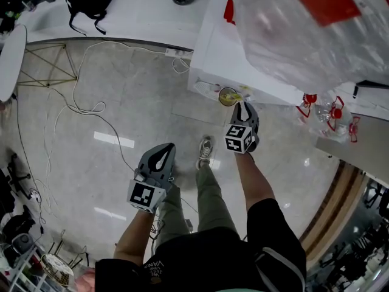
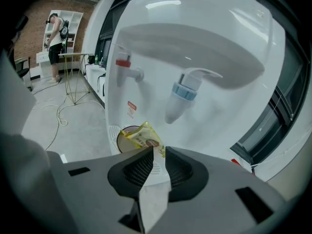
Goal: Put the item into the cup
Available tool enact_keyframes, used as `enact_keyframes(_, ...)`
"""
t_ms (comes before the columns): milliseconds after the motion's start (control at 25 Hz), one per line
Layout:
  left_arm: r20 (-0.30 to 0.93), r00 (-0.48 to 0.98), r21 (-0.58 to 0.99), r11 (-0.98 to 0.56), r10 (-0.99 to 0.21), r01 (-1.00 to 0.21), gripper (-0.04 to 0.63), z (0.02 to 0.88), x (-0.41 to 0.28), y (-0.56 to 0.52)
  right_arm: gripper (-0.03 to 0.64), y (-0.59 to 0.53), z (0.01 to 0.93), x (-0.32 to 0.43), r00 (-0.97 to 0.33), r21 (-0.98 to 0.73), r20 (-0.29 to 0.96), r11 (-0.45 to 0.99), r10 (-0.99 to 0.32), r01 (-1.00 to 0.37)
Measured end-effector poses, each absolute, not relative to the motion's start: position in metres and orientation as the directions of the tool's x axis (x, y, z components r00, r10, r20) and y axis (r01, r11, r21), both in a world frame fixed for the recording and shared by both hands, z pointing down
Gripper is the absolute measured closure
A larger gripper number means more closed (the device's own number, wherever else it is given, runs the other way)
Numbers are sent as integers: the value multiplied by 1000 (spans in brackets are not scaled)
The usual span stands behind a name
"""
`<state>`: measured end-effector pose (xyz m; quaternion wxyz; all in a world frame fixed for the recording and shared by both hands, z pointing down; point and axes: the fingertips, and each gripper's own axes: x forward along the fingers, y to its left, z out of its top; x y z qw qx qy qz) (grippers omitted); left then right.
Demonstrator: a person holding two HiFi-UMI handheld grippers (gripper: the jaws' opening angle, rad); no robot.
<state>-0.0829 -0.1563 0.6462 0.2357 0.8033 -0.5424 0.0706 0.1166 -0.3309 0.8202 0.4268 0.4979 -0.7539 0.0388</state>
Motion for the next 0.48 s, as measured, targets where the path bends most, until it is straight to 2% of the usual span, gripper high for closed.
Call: enact_keyframes(480,331,440,279,-359,-835,-891,575,609,-74,-146,557,-297,768,112,-184,275,639,446,-747,-852)
